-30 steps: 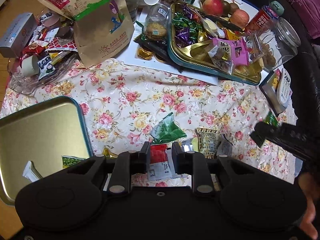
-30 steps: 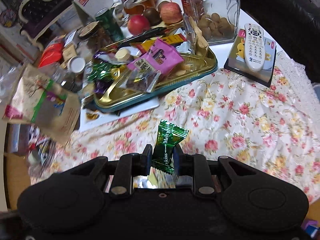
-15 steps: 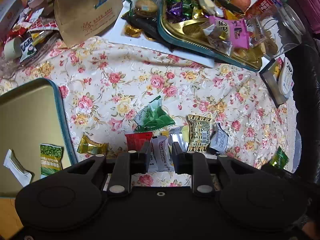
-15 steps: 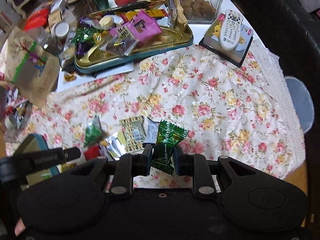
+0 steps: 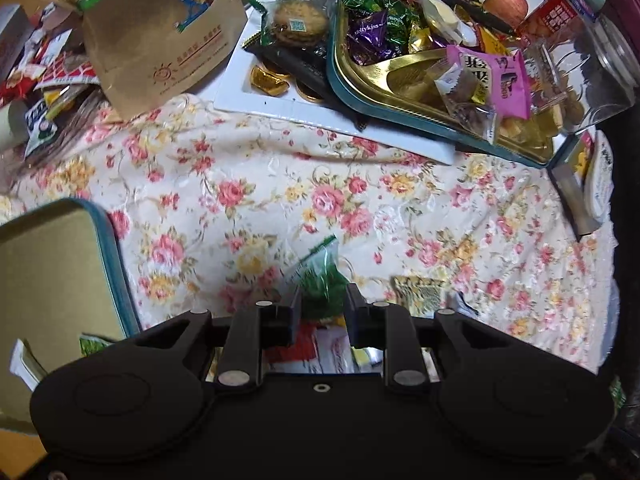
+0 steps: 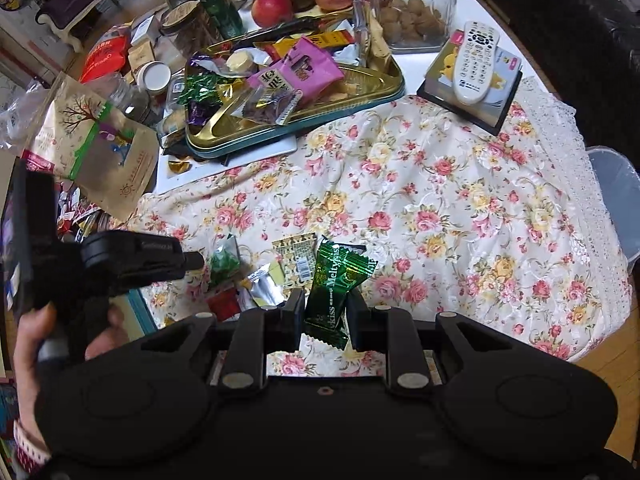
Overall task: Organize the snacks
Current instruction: 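Lift the green candy with the right tool while the left grasps another wrapped snack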
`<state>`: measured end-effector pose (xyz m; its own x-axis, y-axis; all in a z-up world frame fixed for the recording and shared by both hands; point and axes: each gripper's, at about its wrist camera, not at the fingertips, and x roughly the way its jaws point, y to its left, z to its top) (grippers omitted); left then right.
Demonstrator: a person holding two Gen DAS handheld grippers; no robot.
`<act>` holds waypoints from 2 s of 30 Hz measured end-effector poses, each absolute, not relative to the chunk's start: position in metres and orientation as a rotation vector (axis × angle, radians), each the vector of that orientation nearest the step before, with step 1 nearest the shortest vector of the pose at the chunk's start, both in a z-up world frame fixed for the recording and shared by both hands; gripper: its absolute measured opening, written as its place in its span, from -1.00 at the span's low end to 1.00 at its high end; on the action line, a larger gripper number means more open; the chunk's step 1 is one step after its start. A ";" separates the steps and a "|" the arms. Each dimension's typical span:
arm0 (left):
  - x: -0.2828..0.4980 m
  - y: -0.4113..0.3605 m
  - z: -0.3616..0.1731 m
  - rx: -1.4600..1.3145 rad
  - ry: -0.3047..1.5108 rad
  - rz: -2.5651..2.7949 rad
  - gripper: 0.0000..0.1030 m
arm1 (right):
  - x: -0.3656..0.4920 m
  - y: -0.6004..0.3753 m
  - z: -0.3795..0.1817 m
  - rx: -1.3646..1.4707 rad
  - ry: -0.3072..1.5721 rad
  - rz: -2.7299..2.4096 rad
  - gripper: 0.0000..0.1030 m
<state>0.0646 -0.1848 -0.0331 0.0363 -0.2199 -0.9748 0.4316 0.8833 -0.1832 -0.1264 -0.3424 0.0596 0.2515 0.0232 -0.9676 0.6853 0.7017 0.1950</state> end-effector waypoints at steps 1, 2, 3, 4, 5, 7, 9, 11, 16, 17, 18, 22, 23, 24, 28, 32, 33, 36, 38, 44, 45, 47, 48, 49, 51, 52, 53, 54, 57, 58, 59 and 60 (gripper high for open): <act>0.066 -0.187 -0.037 0.180 1.451 -0.501 -0.38 | -0.126 -0.343 0.059 0.691 1.257 -0.503 -0.55; 0.067 -0.190 -0.040 0.179 1.454 -0.506 -0.38 | -0.126 -0.343 0.058 0.693 1.262 -0.503 -0.55; 0.068 -0.193 -0.044 0.184 1.460 -0.513 -0.37 | -0.126 -0.343 0.057 0.695 1.267 -0.505 -0.55; 0.070 -0.197 -0.048 0.196 1.463 -0.516 -0.37 | -0.126 -0.342 0.056 0.697 1.269 -0.507 -0.55; 0.071 -0.199 -0.051 0.204 1.463 -0.509 -0.37 | -0.126 -0.342 0.056 0.698 1.271 -0.509 -0.55; 0.072 -0.202 -0.058 0.216 1.462 -0.480 -0.37 | -0.126 -0.340 0.055 0.697 1.274 -0.507 -0.55; 0.074 -0.204 -0.065 0.221 1.485 -0.460 -0.37 | -0.125 -0.339 0.055 0.697 1.279 -0.498 -0.55; 0.075 -0.205 -0.074 0.220 1.507 -0.450 -0.36 | -0.125 -0.338 0.055 0.699 1.283 -0.488 -0.55; 0.072 -0.204 -0.088 0.238 1.519 -0.398 -0.18 | -0.125 -0.339 0.053 0.707 1.290 -0.491 -0.55; 0.072 -0.204 -0.088 0.233 1.525 -0.400 -0.18 | -0.125 -0.340 0.053 0.711 1.290 -0.493 -0.55; 0.073 -0.203 -0.089 0.221 1.529 -0.400 -0.18 | -0.126 -0.340 0.053 0.714 1.289 -0.495 -0.55; 0.073 -0.198 -0.092 0.154 1.546 -0.394 -0.18 | -0.125 -0.340 0.054 0.715 1.288 -0.504 -0.55; 0.074 -0.197 -0.092 0.144 1.553 -0.403 -0.18 | -0.125 -0.340 0.053 0.715 1.289 -0.505 -0.55; 0.074 -0.198 -0.092 0.130 1.560 -0.407 -0.18 | -0.125 -0.340 0.053 0.714 1.291 -0.505 -0.55; 0.078 -0.191 -0.087 -0.009 1.564 -0.435 -0.22 | -0.126 -0.339 0.053 0.713 1.291 -0.503 -0.55; 0.082 -0.190 -0.080 -0.025 1.542 -0.432 -0.21 | -0.127 -0.341 0.054 0.713 1.283 -0.521 -0.55; 0.081 -0.191 -0.082 -0.009 1.542 -0.427 -0.21 | -0.127 -0.341 0.054 0.712 1.282 -0.523 -0.55; 0.077 -0.199 -0.092 0.055 1.543 -0.429 -0.10 | -0.126 -0.340 0.054 0.714 1.284 -0.521 -0.55; 0.071 -0.207 -0.091 0.107 1.515 -0.439 -0.06 | -0.126 -0.339 0.053 0.709 1.287 -0.520 -0.55; 0.056 -0.219 -0.108 0.165 1.532 -0.429 0.07 | -0.124 -0.338 0.051 0.703 1.293 -0.521 -0.55; 0.051 -0.225 -0.109 0.197 1.520 -0.440 0.07 | -0.124 -0.339 0.051 0.706 1.293 -0.523 -0.55; 0.044 -0.230 -0.110 0.240 1.507 -0.449 0.05 | -0.124 -0.340 0.051 0.710 1.291 -0.529 -0.55; 0.042 -0.232 -0.111 0.257 1.501 -0.445 0.04 | -0.124 -0.340 0.050 0.709 1.290 -0.531 -0.55; 0.039 -0.234 -0.112 0.268 1.499 -0.443 0.03 | -0.124 -0.340 0.050 0.707 1.290 -0.532 -0.55; 0.037 -0.236 -0.113 0.275 1.505 -0.443 -0.07 | -0.123 -0.339 0.049 0.698 1.294 -0.536 -0.55; 0.037 -0.236 -0.113 0.264 1.516 -0.445 -0.09 | -0.123 -0.339 0.048 0.695 1.297 -0.540 -0.55; 0.036 -0.235 -0.113 0.247 1.530 -0.447 -0.15 | -0.123 -0.339 0.047 0.693 1.301 -0.543 -0.55; 0.033 -0.235 -0.114 0.222 1.549 -0.452 -0.18 | -0.123 -0.338 0.046 0.693 1.303 -0.545 -0.55; 0.034 -0.222 -0.107 0.164 1.579 -0.444 -0.34 | -0.121 -0.338 0.045 0.690 1.304 -0.546 -0.55; 0.034 -0.220 -0.104 0.157 1.575 -0.445 -0.37 | -0.121 -0.338 0.045 0.687 1.304 -0.548 -0.55; 0.033 -0.219 -0.100 0.154 1.567 -0.447 -0.37 | -0.120 -0.337 0.045 0.683 1.304 -0.550 -0.55; 0.032 -0.217 -0.096 0.160 1.557 -0.449 -0.38 | -0.119 -0.336 0.044 0.676 1.306 -0.552 -0.55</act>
